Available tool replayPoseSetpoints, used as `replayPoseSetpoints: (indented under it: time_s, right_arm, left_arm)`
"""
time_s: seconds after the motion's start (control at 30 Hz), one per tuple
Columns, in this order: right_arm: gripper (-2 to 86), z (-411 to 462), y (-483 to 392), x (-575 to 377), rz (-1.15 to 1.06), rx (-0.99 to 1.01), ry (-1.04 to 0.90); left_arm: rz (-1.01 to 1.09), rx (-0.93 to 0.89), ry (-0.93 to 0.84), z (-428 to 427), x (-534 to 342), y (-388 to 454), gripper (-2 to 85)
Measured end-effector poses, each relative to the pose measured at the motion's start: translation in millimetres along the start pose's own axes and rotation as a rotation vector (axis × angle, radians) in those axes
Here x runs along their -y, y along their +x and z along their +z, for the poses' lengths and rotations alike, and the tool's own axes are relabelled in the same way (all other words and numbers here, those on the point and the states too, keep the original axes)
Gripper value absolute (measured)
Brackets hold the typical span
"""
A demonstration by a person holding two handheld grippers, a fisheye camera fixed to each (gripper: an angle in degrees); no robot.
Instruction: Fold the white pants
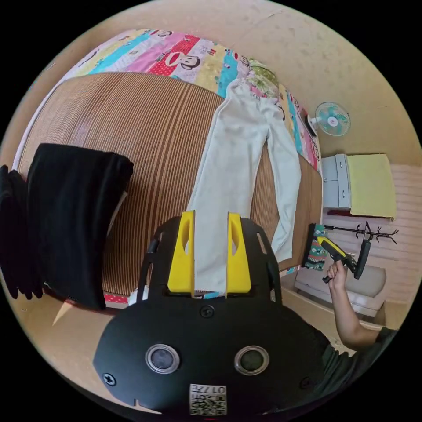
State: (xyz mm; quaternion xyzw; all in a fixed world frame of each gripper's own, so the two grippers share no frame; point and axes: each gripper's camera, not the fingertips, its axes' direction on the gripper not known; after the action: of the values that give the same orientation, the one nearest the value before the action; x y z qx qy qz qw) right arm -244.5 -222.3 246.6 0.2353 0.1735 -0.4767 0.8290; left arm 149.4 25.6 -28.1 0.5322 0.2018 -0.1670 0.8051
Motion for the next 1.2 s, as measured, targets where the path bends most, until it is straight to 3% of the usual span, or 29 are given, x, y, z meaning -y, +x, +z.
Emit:
replayPoseSetpoints:
  time_s: [0.2, 0.27, 0.43, 0.67, 0.87, 0.93, 1.07, 1.13, 1.2]
  right_arm:
    - [8.4, 72, -33, 36, -0.082, 0.182, -0.219]
    - [9.0, 86, -44, 53, -0.069, 0.191, -0.273]
    - [8.4, 112, -69, 87, -0.022, 0.140, -0.406]
    - [4.0, 82, -85, 68, -0.188, -0.070, -0.374]
    - [3.5, 16, -33, 64, -0.248, 0.111, -0.410]
    - [2.8, -27, 23, 64, -0.099, 0.091, -0.295]
    - [1.1, -99, 121, 53, 0.225, -0.047, -0.010]
    - [0.8, -127, 178, 51, 0.407, -0.179, 0.081]
    - [0.8, -132, 214, 58, 0.467, -0.160, 0.083]
  left_arm:
    - [0.015, 0.082, -0.212, 41, 8, -51, 11.7]
    - [0.071, 0.176, -0.348, 49, 35, -53, 11.2]
    - [0.091, 0.340, -0.491, 36, 94, -48, 7.1]
    - [-0.022, 0.248, -0.545, 3, 124, -75, 3.8]
    - [-0.015, 0.275, -0.599, -26, 125, -74, 3.9]
    - [-0.065, 0.262, -0.636, -31, 123, -85, 3.7]
    - [-0.196, 0.025, -0.540, -57, 112, -125, 4.7]
    - [-0.215, 0.025, -0.555, -62, 107, -138, 4.4]
    - [-0.225, 0.091, -0.619, -63, 101, -145, 3.6]
